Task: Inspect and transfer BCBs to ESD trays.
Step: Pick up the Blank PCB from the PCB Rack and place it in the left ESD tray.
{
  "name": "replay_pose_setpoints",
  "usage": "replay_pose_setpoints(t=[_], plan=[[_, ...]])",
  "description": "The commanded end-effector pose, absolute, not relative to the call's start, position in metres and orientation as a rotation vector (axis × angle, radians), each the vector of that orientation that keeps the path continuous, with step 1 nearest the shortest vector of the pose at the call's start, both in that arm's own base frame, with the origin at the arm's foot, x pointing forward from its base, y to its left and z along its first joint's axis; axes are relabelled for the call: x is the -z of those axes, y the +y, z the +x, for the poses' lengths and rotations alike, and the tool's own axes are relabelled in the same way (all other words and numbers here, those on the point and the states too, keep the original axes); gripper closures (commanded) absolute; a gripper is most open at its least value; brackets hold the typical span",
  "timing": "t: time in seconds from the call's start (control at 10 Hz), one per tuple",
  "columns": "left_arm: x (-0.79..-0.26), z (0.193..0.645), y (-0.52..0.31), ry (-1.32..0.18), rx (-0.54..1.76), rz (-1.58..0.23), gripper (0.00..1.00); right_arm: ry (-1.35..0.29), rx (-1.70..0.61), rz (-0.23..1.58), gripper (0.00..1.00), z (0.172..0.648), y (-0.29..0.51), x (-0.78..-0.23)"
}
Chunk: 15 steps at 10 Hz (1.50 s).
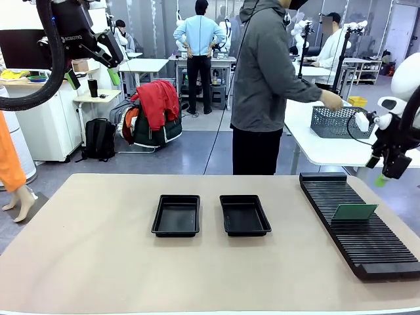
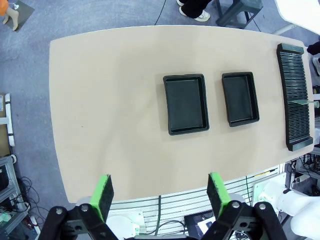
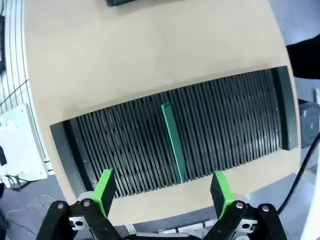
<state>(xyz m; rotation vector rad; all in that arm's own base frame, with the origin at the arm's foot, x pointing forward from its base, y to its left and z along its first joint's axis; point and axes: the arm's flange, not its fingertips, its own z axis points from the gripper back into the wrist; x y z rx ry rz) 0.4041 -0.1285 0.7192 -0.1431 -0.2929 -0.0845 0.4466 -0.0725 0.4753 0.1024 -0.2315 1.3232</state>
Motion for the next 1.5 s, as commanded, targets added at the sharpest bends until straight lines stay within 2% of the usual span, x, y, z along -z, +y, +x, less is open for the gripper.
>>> replay_pose_setpoints(t=[0.0,1.0,1.3,1.4], plan=[[-0.72,0.403,-0.128,-0.294,0.084,-0.141,0.0,-0.225,-1.394,0.067,0.0,0.444,-0.081,-0.453],[-0.72,0.403,-0.128,-0.294,0.084,-0.141,0.0,-0.206,-1.481,0.039,0.0,0.455,-0.068,-0.358],[-0.72,0.403,-0.128,-0.294,0.084,-0.141,0.0,-0.231,-1.486,0.028,0.0,0.456,-0.064,-0.348],[-0.72,0.403,-0.128,-0.294,0.084,-0.141,0.0,-0.178,-1.461,0.035,0.0,0.456,-0.066,-0.357]])
